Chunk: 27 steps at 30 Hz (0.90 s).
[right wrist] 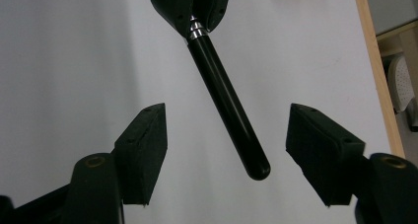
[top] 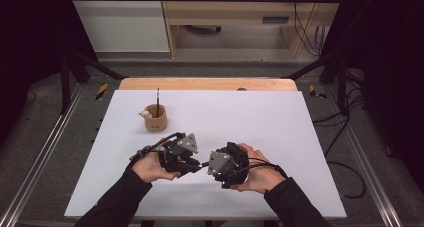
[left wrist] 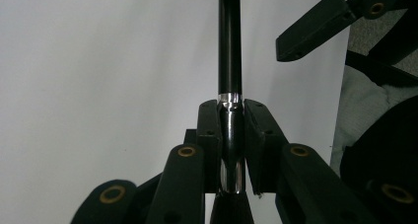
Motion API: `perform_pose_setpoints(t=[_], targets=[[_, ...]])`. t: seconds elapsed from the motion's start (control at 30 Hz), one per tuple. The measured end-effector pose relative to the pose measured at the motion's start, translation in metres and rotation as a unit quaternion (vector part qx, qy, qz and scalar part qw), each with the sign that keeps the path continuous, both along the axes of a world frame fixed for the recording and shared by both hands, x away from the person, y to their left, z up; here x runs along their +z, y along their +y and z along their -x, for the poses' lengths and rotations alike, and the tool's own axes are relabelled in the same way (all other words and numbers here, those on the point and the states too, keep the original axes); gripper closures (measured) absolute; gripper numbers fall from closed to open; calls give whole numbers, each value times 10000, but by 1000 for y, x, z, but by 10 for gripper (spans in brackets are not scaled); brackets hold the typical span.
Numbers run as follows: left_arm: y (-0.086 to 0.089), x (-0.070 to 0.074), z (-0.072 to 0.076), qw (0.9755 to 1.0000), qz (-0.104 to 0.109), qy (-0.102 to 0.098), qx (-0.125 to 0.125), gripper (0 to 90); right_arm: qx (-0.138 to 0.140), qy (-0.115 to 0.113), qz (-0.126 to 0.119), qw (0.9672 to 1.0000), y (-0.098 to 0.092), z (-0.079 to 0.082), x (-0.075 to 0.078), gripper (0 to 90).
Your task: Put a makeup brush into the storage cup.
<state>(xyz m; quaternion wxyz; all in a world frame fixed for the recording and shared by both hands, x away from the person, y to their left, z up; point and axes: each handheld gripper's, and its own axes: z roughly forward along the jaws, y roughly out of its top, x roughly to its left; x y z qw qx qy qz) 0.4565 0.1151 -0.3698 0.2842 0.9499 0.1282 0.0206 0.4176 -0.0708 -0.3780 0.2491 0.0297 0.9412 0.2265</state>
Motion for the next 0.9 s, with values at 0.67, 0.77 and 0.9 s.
perform_pose_setpoints(t=[0.67, 0.77, 0.9], targets=[[-11, -1, 2, 9999, 60, 90, -52, 776, 509, -235, 194, 9982, 3, 1, -7, 567], [-11, 0, 3, 9999, 55, 79, -88, 776, 553, -270, 224, 9979, 3, 1, -8, 603], [-12, 2, 3, 9998, -32, 37, -182, 776, 626, -336, 283, 9971, 3, 2, -8, 668]])
